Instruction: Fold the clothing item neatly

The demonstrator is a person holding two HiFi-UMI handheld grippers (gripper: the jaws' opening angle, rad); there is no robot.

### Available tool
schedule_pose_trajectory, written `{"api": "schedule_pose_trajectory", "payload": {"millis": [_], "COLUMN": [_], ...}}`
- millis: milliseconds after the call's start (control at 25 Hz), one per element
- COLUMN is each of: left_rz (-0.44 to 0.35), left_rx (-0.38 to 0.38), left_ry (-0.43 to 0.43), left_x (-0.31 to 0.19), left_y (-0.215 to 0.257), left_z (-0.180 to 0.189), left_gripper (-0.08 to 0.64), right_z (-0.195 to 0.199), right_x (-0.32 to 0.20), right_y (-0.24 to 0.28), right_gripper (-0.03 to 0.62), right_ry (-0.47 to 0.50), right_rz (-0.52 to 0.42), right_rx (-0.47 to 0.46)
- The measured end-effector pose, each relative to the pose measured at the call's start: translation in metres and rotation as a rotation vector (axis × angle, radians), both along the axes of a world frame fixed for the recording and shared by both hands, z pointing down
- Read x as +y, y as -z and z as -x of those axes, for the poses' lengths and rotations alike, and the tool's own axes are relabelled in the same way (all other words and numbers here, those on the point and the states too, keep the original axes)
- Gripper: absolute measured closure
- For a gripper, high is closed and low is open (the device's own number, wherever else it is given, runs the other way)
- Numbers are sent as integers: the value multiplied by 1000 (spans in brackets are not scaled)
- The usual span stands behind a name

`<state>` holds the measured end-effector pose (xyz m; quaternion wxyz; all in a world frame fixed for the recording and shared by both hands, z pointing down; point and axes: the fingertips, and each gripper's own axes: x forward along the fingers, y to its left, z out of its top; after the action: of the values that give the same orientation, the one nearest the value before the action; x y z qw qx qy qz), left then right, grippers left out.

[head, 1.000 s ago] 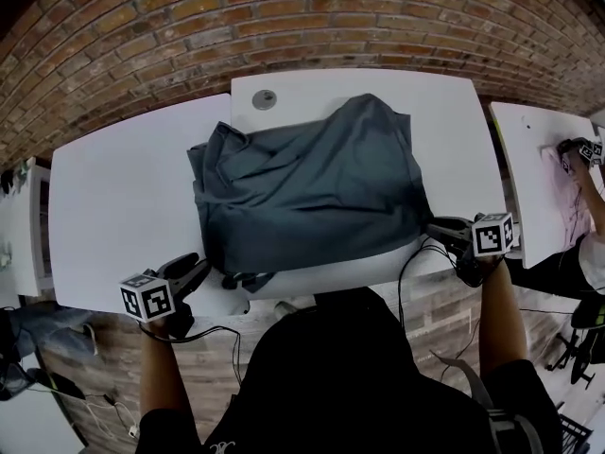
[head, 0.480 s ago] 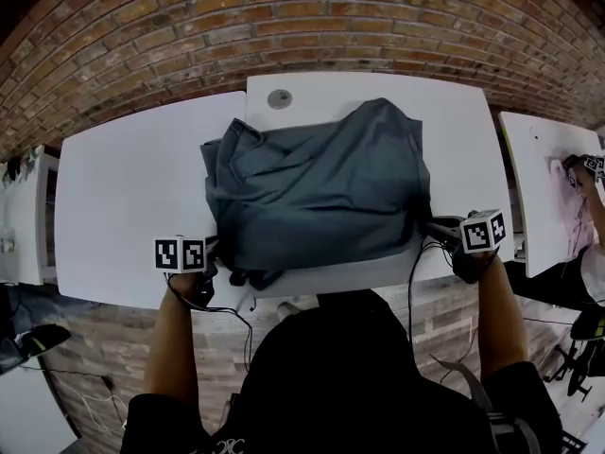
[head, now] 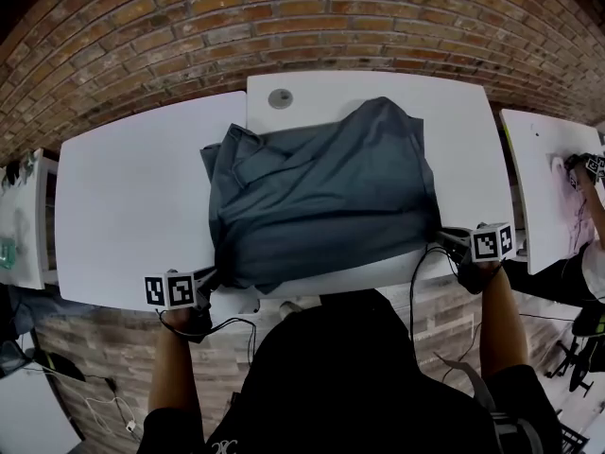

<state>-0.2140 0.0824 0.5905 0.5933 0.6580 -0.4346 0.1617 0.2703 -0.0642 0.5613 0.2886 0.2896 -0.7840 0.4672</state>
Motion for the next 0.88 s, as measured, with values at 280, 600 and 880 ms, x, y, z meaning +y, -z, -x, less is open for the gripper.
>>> {"api": "schedule_pose_trajectory", "payload": {"millis": [280, 600, 880], "left_rz": [-76, -366, -407], "left_rx": [-40, -301, -311], "left_ry": [-46, -103, -239], "left_x": [24, -61, -169], "left_y": [8, 56, 67], "left_z": [-16, 38, -8], "left_gripper": [539, 434, 434], "right_z": [-7, -5, -3], "right_x": [-3, -6, -24], "right_y": [-1, 3, 34], "right_gripper": [565, 565, 540], "right_ry": [-16, 0, 71], "right_rz": [7, -10, -148], "right_rx": [23, 20, 73]}}
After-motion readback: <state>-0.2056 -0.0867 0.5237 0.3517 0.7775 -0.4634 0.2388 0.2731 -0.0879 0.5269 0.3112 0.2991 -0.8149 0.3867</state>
